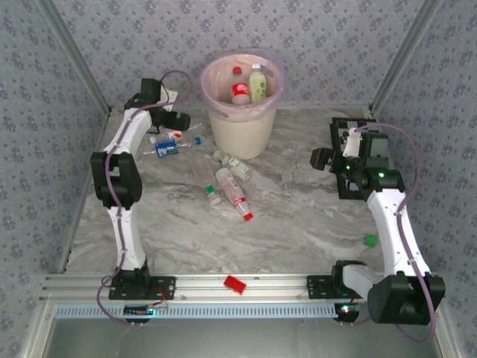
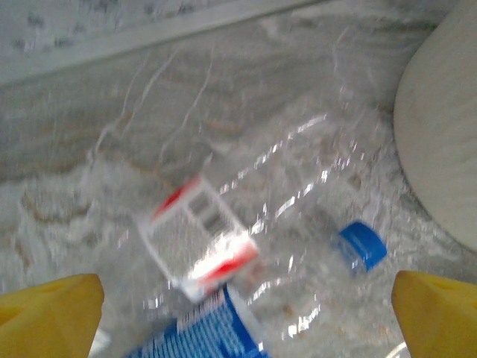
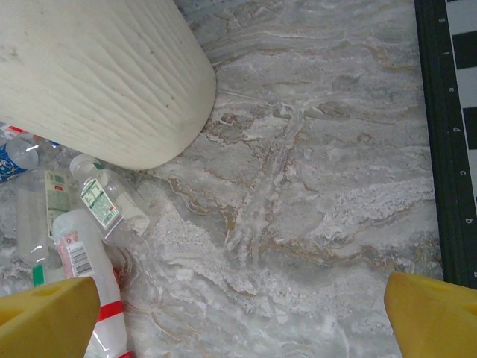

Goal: Put the plastic bottles in the bin

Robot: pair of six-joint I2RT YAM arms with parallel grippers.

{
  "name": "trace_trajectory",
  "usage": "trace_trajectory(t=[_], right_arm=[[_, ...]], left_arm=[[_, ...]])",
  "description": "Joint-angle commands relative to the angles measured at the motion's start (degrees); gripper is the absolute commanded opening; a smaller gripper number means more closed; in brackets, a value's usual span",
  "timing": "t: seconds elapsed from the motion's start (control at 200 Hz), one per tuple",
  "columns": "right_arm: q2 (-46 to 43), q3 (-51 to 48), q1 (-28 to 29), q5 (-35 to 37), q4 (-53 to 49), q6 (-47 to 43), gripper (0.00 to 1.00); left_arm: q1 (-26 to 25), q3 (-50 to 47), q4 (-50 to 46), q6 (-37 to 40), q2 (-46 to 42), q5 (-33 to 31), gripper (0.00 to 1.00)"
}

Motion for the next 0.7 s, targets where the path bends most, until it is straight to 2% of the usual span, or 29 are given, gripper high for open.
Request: trace_trajectory(t=[0.0,0.16,0.335,0.555,0.695], right_arm=[[-0.8,-0.2,-0.6,0.9,-2.6,0.3,1.00],[-1.2,0.0,-0.9,1.1,-4.3,0.4,1.00],[-1.5,-0.7,-1.4,0.8,-4.7,1.7,1.00],[-0.6,-1.0,-1.9,-0.3,-4.3,3.1,1.00],[-0.4,-1.2,-1.9,-0.6,-4.0,3.8,1.00]], left_arm=[[0.6,7.3,-7.2,5.2,4.0,3.5,0.99],[1.4,13.9,-9.1,4.0,11.2,5.6,0.99],[1.3,29.9,-21.1,2.6,22.0,7.9,0.99],[1.3,24.5,-19.2,2.9,21.2,5.8,0.98],[1.2,19.3,-18.4,2.9,18.5,7.1,0.82]])
